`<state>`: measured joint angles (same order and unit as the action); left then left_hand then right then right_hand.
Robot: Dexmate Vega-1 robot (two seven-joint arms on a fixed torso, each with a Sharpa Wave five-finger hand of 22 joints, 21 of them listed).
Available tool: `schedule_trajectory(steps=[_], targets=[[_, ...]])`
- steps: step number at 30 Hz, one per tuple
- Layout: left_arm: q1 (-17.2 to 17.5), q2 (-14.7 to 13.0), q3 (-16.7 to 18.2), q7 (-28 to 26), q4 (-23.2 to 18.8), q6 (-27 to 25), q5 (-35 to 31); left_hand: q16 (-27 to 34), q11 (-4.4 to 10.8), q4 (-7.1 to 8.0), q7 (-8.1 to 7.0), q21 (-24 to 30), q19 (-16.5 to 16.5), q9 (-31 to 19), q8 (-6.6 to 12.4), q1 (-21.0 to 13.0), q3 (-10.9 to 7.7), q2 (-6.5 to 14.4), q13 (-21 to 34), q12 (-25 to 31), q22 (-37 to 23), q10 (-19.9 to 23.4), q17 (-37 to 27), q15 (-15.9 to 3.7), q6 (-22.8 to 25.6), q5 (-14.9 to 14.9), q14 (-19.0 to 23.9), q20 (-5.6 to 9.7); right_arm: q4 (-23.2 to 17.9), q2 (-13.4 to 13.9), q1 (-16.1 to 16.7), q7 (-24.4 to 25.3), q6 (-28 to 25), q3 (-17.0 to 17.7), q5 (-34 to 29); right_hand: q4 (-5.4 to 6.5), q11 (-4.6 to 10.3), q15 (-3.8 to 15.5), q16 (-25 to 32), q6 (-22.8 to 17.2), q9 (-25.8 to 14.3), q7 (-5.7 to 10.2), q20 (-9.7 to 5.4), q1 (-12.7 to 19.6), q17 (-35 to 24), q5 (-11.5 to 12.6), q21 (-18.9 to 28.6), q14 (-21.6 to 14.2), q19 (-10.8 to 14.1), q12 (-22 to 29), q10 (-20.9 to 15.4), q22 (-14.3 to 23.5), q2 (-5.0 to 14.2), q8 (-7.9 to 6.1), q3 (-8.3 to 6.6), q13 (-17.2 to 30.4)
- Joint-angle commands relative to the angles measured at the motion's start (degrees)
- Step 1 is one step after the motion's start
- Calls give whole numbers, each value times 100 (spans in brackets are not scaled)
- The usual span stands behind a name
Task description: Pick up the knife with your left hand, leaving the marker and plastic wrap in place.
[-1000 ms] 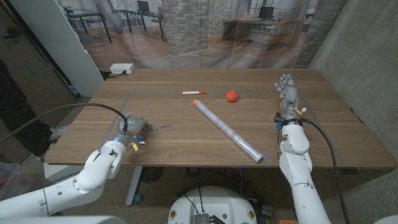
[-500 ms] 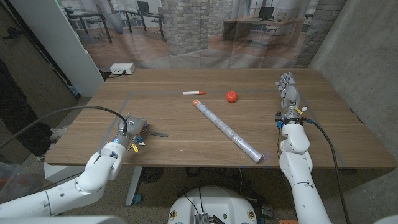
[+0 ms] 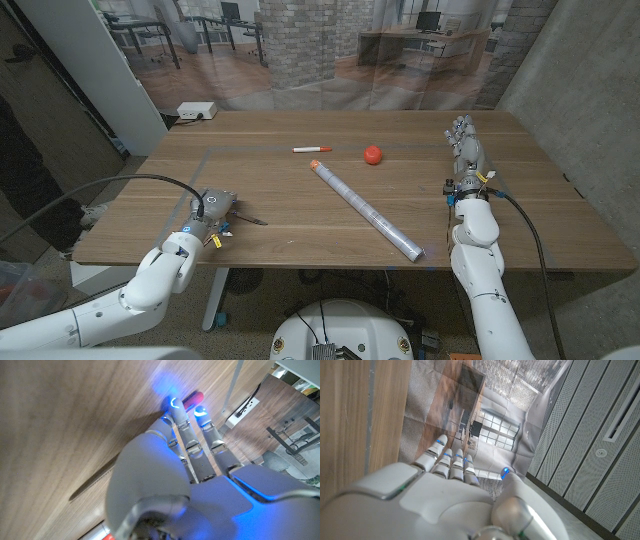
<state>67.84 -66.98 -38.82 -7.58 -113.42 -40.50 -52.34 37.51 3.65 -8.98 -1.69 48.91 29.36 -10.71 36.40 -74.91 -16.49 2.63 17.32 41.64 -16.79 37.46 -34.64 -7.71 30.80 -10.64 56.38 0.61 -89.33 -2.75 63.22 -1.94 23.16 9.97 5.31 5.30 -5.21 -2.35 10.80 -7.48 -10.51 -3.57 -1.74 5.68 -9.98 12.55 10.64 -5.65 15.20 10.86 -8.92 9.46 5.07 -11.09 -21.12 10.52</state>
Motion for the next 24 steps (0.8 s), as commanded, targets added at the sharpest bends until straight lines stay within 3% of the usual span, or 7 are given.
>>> schedule_trajectory(steps=[1, 6, 18, 24], targets=[[0, -14, 5, -36, -2, 48, 159, -163, 766, 28, -261, 462, 236, 47, 305, 117, -129, -109, -344, -374, -64, 2146, 69, -558, 2405, 26, 567, 169, -58, 21, 42, 5, 6, 8, 14, -22, -5, 17, 1, -51, -10, 1, -4, -22, -18, 32, 46, -46, 58, 26, -52, 27, -23, -9, 7, 17], [32, -20, 15, -206, -2, 78, 169, -366, 734, 61, -220, 850, 318, 74, 171, 245, -192, -54, -590, -596, -77, 2591, 227, -553, 2791, 26, 972, 218, -68, 21, 61, -4, 28, 15, 23, -27, -7, 18, 0, -59, -11, -2, -6, -16, -17, 32, 46, -47, 61, 25, -52, 26, -26, -10, 7, 17], [327, 27, 338, -1391, 33, 477, 771, -487, 657, -7, -104, 1266, 538, 83, -33, 276, -270, -98, -522, -680, -33, 2913, 256, -559, 3252, 1, 1317, 355, -100, 3, 117, -34, 85, 13, 48, -45, -7, 20, -3, -70, -11, -14, -11, -1, -15, 35, 49, -56, 81, 23, -57, 26, -41, -10, 9, 16], [335, -56, 421, -1229, -108, 470, 1043, -484, 510, -54, 84, 1431, 593, 75, -149, 228, -297, -152, -465, -700, -11, 2978, 238, -566, 3372, -11, 1501, 331, -117, -10, 118, 7, 135, 2, -1, -50, -15, 22, -3, -76, -11, -13, -6, 3, -15, 36, 50, -60, 90, 26, -68, 25, -45, -10, 11, 16]])
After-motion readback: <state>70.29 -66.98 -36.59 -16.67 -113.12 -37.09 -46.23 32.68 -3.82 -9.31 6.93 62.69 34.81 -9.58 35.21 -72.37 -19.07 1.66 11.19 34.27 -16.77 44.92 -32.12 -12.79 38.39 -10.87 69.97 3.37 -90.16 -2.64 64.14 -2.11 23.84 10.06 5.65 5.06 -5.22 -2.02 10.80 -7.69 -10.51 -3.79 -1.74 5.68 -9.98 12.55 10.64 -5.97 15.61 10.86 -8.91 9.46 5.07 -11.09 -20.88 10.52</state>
